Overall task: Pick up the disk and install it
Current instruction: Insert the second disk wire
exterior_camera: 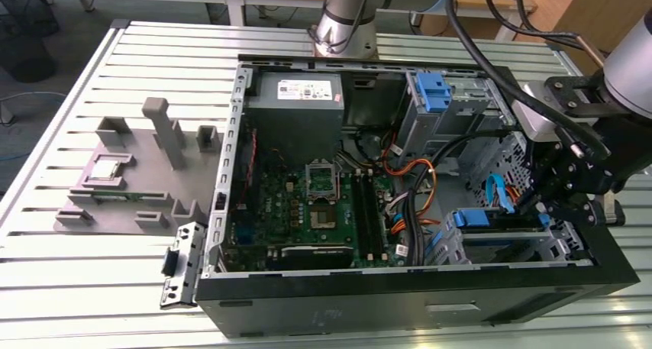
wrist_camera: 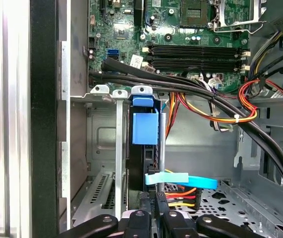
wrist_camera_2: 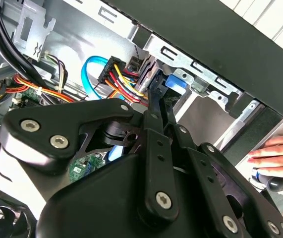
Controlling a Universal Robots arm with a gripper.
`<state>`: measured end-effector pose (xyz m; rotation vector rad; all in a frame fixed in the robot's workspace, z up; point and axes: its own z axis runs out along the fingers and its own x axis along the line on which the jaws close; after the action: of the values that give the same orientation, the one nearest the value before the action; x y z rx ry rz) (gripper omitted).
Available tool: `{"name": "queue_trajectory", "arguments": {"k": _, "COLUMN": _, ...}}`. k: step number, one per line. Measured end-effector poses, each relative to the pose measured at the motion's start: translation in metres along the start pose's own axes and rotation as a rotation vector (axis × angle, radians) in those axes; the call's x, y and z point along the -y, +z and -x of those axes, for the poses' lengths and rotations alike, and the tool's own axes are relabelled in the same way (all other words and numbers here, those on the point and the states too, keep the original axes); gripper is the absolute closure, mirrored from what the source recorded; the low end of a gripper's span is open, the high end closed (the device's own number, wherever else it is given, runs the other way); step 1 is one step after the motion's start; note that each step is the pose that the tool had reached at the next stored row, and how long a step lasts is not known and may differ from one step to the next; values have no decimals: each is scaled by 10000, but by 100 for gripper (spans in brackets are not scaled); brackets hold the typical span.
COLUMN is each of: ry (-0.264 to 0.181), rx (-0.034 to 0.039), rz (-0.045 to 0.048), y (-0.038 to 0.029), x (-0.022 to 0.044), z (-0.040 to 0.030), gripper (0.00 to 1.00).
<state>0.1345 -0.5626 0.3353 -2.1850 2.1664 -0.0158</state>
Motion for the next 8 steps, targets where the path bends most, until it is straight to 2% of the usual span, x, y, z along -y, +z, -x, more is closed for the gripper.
{"name": "queue_trajectory", "arguments": {"k": 8, "ry": -1, "rx": -22, "rz": 0, "y": -21, "x": 7, "z": 1, "gripper": 84}}
